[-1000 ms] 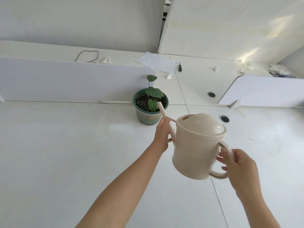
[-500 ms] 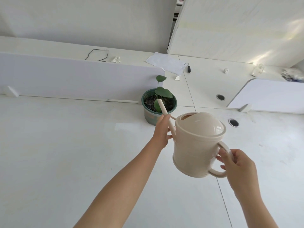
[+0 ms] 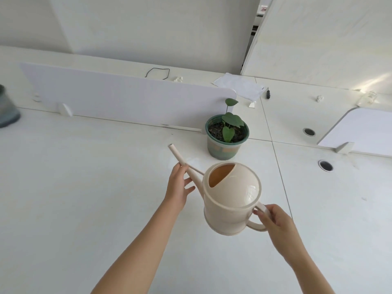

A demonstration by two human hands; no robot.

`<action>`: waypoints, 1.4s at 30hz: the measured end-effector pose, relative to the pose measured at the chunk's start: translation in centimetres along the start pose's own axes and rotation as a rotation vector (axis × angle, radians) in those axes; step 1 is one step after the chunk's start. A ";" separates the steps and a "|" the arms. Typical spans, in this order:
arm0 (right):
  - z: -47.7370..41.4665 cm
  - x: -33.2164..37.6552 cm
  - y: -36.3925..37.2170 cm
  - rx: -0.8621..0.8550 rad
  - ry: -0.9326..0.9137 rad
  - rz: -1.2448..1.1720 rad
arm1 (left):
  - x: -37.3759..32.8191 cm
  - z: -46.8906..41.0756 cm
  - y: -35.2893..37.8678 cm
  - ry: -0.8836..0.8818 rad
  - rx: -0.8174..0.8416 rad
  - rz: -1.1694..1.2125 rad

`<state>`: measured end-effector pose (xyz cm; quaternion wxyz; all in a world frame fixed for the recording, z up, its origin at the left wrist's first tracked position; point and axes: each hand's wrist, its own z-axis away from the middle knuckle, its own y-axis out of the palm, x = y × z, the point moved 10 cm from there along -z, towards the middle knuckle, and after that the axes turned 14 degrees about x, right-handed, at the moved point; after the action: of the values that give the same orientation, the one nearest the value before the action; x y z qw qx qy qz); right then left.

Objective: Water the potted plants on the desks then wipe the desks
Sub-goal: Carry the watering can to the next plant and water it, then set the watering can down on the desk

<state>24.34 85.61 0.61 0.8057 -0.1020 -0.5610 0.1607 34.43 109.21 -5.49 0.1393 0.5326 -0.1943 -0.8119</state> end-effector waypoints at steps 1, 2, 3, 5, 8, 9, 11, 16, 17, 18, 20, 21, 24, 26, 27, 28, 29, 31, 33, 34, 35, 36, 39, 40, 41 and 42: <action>-0.1 -0.3 0.7 0.031 -0.005 -0.001 | 0.1 0.7 -0.9 0.010 -0.024 -0.001; -0.2 -0.7 1.3 0.054 -0.011 -0.002 | 0.3 1.4 -1.8 0.017 -0.046 0.000; -0.4 -1.0 1.8 0.072 -0.017 -0.002 | 0.4 2.0 -2.5 0.024 -0.065 0.001; -0.6 -1.5 2.8 0.106 -0.030 0.010 | 0.5 3.0 -3.7 0.035 -0.098 0.010; -1.0 -2.1 4.1 0.159 -0.048 0.032 | 0.6 4.4 -5.1 0.048 -0.141 0.014; -1.1 -2.2 4.4 0.176 -0.055 0.033 | 0.6 4.8 -5.5 0.051 -0.155 0.016; -1.3 -2.2 5.1 0.200 -0.073 0.036 | 0.7 5.5 -6.1 0.057 -0.178 0.022; -1.8 -2.6 6.2 0.255 -0.088 0.054 | 0.8 6.3 -6.9 0.058 -0.228 0.036; -1.9 -2.8 6.4 0.264 -0.085 0.054 | 0.8 6.3 -7.0 0.058 -0.231 0.038; -2.0 -3.0 6.4 0.269 -0.081 0.052 | 0.8 6.4 -7.0 0.058 -0.233 0.037; -2.2 -3.5 6.5 0.276 -0.076 0.048 | 0.9 6.4 -7.1 0.057 -0.240 0.030; -2.4 -3.7 6.5 0.278 -0.077 0.045 | 0.9 6.4 -7.1 0.057 -0.243 0.026; -2.7 -4.1 6.6 0.300 -0.076 0.023 | 0.8 6.4 -7.2 0.061 -0.248 0.008; -2.9 -4.3 6.7 0.325 -0.067 0.003 | 0.6 6.5 -7.2 0.054 -0.254 -0.027; -3.0 -4.4 6.6 0.343 -0.065 -0.005 | 0.5 6.7 -7.1 0.047 -0.259 -0.058; -3.2 -4.5 6.6 0.366 -0.061 -0.013 | 0.3 6.9 -7.0 0.040 -0.266 -0.104; -3.3 -4.6 6.6 0.395 -0.059 -0.025 | 0.1 7.2 -6.9 0.032 -0.278 -0.165; -3.8 -4.4 6.1 0.434 -0.067 -0.061 | -0.7 7.9 -7.0 0.036 -0.337 -0.284; -4.8 -3.6 4.7 0.404 -0.088 -0.135 | -2.1 8.7 -7.0 0.087 -0.406 -0.363; -5.5 -3.1 3.8 0.367 -0.098 -0.174 | -2.9 8.8 -6.7 0.119 -0.416 -0.381; -6.3 -2.6 2.9 0.323 -0.110 -0.199 | -3.8 8.4 -6.1 0.146 -0.408 -0.389; -7.2 -2.1 2.0 0.278 -0.121 -0.210 | -4.5 7.7 -5.5 0.163 -0.386 -0.395; -10.3 -0.6 0.1 0.167 -0.148 -0.221 | -6.2 4.1 -2.9 0.174 -0.302 -0.444; -11.5 -0.2 -0.5 0.125 -0.154 -0.230 | -6.6 2.5 -2.0 0.176 -0.276 -0.466; -12.6 0.2 -1.0 0.078 -0.159 -0.238 | -6.9 0.9 -0.9 0.174 -0.247 -0.489; -13.8 0.6 -1.6 0.028 -0.160 -0.246 | -7.0 -0.9 0.1 0.170 -0.220 -0.507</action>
<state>37.67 84.55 -3.17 0.7734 -0.0083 -0.6292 0.0763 38.05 112.04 -0.08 0.0044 0.6121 0.0466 -0.7894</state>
